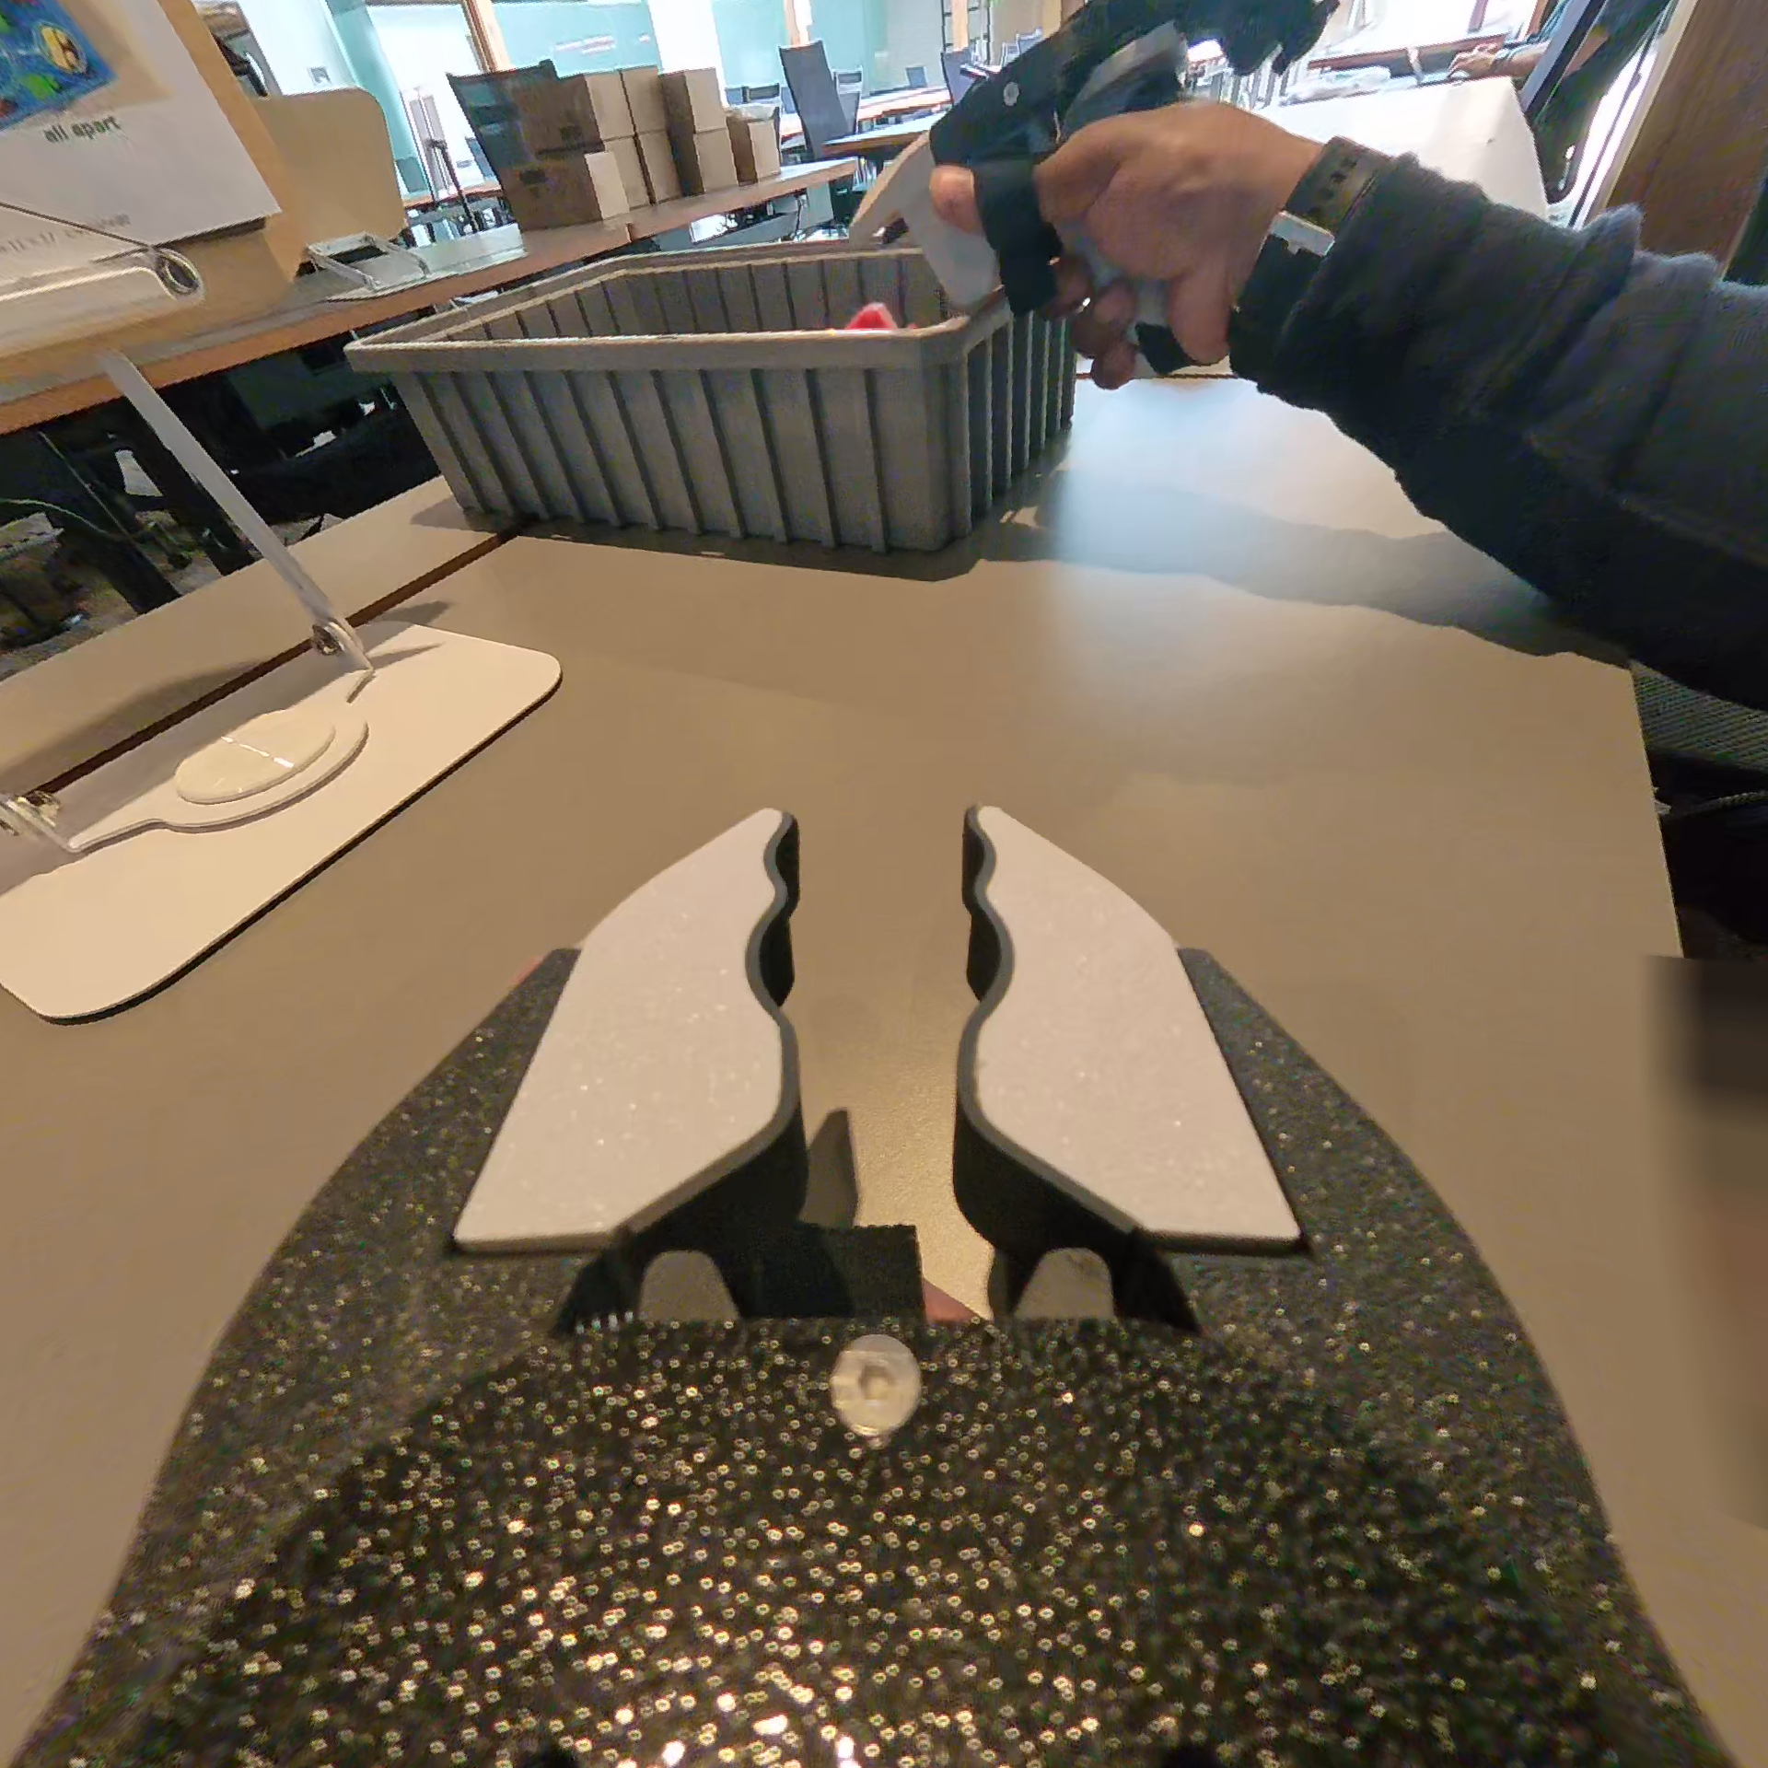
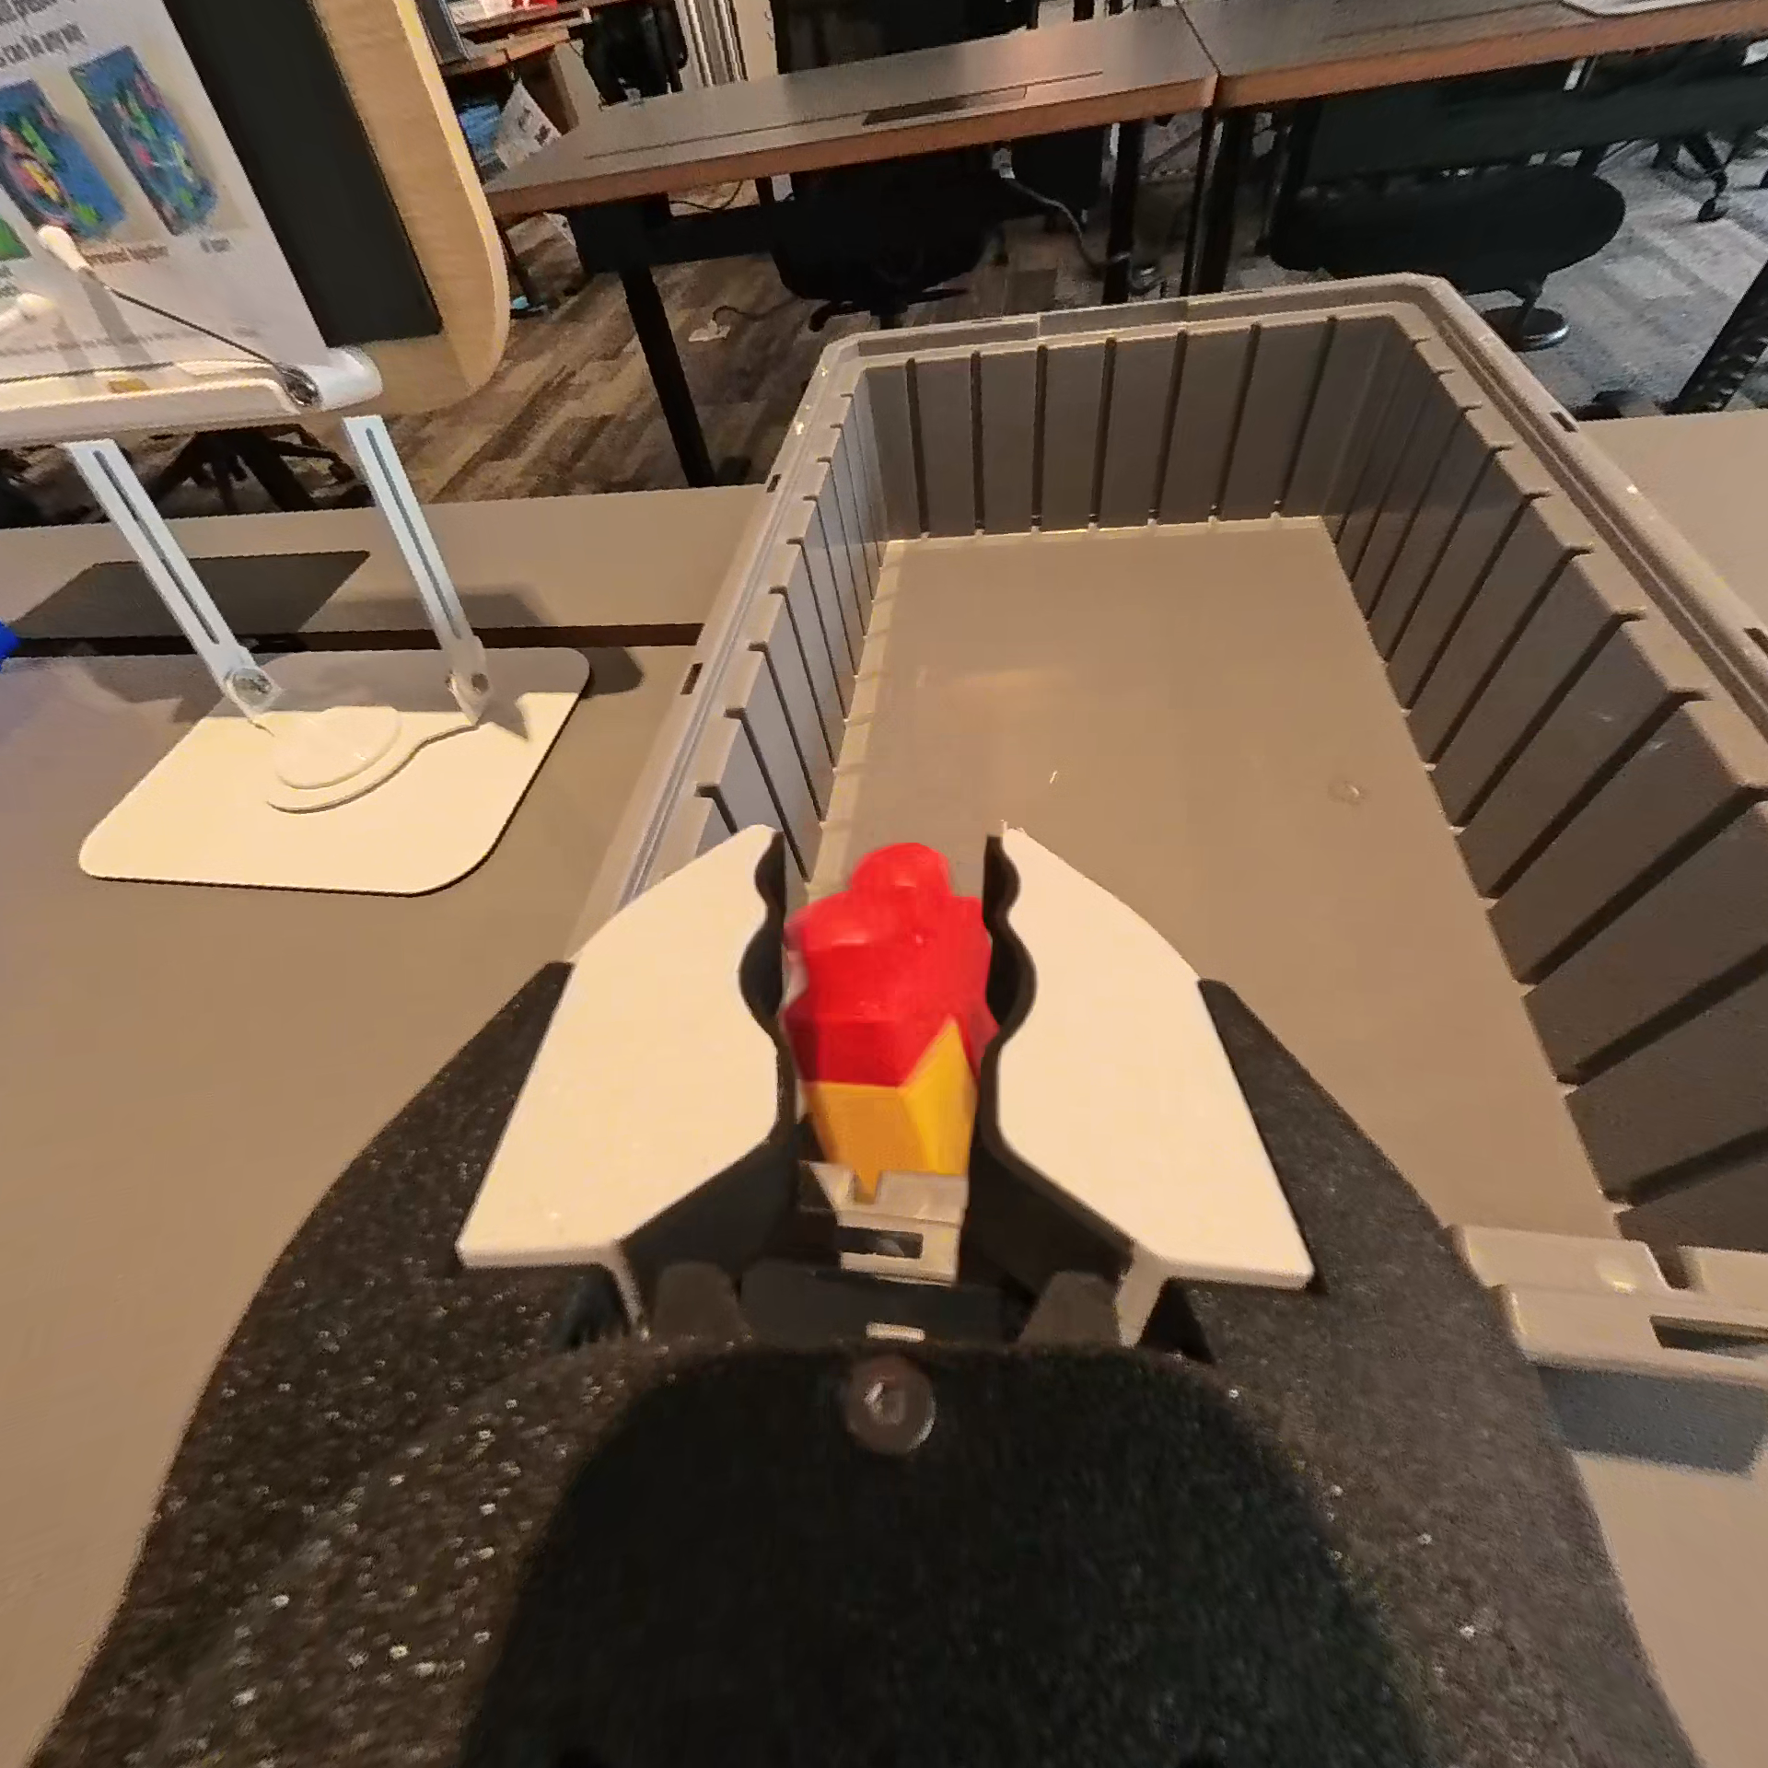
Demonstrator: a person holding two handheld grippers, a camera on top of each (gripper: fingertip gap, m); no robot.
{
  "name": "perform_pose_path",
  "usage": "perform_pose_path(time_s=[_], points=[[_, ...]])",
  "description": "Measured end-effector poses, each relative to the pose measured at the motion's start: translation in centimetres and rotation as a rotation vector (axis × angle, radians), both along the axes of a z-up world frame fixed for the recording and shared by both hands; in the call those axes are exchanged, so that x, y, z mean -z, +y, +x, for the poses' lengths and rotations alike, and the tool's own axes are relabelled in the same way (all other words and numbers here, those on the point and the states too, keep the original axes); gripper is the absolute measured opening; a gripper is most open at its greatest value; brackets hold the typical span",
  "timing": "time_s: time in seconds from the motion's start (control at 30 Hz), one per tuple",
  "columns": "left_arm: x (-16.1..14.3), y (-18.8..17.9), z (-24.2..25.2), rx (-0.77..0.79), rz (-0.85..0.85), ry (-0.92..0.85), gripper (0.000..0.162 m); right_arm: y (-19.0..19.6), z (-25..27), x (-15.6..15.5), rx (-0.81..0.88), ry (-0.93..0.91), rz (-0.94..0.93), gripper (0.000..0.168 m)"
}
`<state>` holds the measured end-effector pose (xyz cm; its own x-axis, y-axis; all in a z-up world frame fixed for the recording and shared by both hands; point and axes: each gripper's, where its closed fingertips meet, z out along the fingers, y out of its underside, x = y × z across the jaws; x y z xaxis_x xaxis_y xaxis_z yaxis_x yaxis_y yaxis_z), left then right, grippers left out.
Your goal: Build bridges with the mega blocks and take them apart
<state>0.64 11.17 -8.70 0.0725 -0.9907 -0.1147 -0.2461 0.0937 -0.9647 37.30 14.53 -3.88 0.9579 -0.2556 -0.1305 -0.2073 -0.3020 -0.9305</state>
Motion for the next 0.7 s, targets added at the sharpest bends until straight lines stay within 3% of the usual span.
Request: perform_pose_path(time_s=[0.23,0.37,0.47,0.7], points=[[0.0,0.0,-0.1,0.000,0.001,-0.004,0.032,0.2,-0.1,-0.1,-0.009,-0.022,0.012,0.045],[-0.1,0.0,-0.1,0.000,0.000,-0.006,0.032,0.2,-0.1,-0.7,0.009,-0.084,0.058,0.070],[-0.1,0.1,-0.2,-0.005,-0.001,-0.010,0.032,-0.7,-1.2,-2.7,-0.009,-0.103,0.218,0.077],[-0.8,2.1,-0.9,-0.135,0.061,-0.045,0.032,-5.0,-4.5,-4.9,0.076,-0.199,0.399,0.071]])
